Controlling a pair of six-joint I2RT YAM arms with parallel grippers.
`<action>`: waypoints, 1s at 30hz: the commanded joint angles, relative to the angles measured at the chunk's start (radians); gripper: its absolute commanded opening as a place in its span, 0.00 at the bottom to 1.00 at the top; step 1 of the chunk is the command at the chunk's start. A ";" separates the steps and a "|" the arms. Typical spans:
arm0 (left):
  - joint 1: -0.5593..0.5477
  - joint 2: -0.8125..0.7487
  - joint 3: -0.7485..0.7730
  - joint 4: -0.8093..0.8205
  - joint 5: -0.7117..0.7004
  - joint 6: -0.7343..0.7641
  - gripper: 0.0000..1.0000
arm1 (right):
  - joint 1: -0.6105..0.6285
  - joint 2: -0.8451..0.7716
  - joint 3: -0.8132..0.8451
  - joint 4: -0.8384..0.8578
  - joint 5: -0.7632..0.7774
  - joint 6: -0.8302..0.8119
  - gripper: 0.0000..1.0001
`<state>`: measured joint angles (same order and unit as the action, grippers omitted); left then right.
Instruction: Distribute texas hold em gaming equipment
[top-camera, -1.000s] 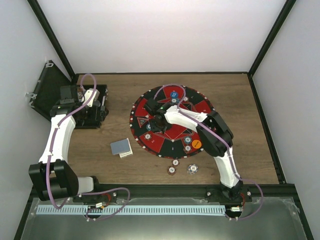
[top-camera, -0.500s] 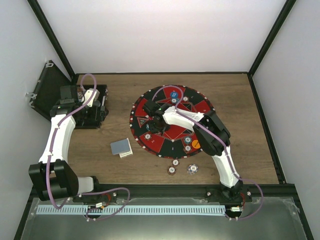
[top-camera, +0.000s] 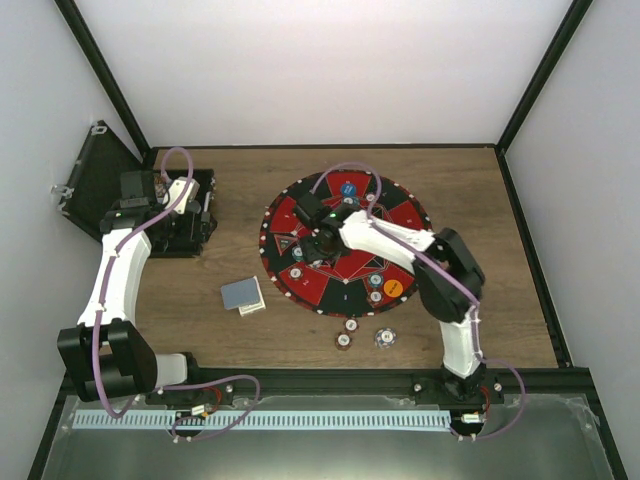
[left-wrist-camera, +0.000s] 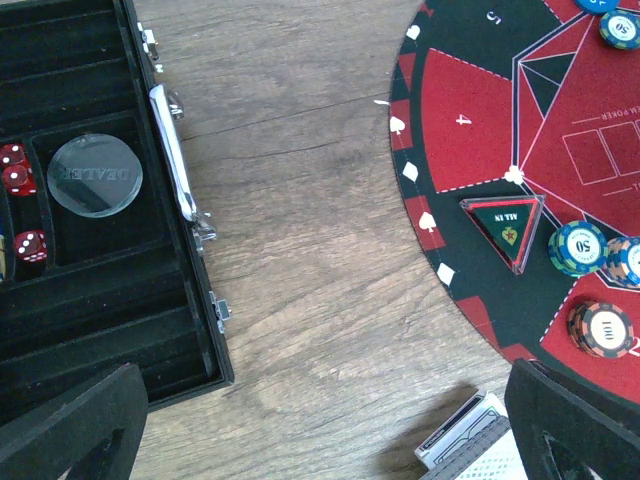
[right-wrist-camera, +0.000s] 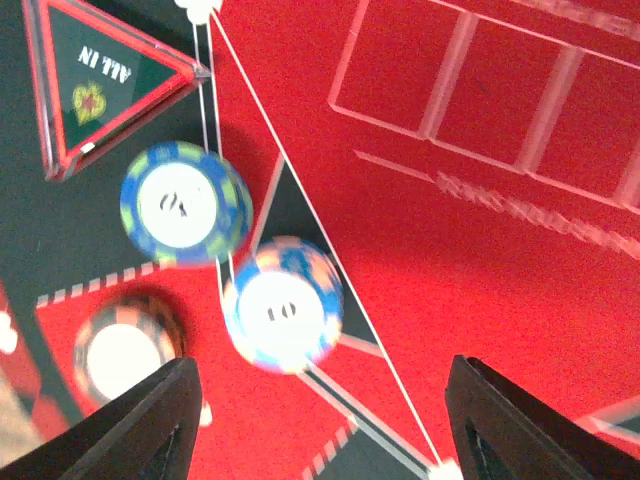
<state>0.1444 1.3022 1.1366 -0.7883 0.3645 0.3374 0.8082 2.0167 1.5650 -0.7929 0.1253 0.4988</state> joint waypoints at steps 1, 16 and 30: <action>0.007 -0.002 0.000 -0.002 0.010 0.012 1.00 | 0.000 -0.209 -0.131 -0.055 0.053 0.033 0.71; 0.007 -0.002 -0.016 0.007 0.034 0.008 1.00 | 0.002 -0.813 -0.779 -0.138 -0.060 0.339 0.80; 0.007 -0.007 -0.029 0.014 0.039 0.005 1.00 | 0.029 -0.841 -0.885 -0.105 -0.116 0.371 0.77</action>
<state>0.1444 1.3025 1.1217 -0.7872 0.3870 0.3408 0.8188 1.1557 0.6937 -0.9142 0.0212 0.8494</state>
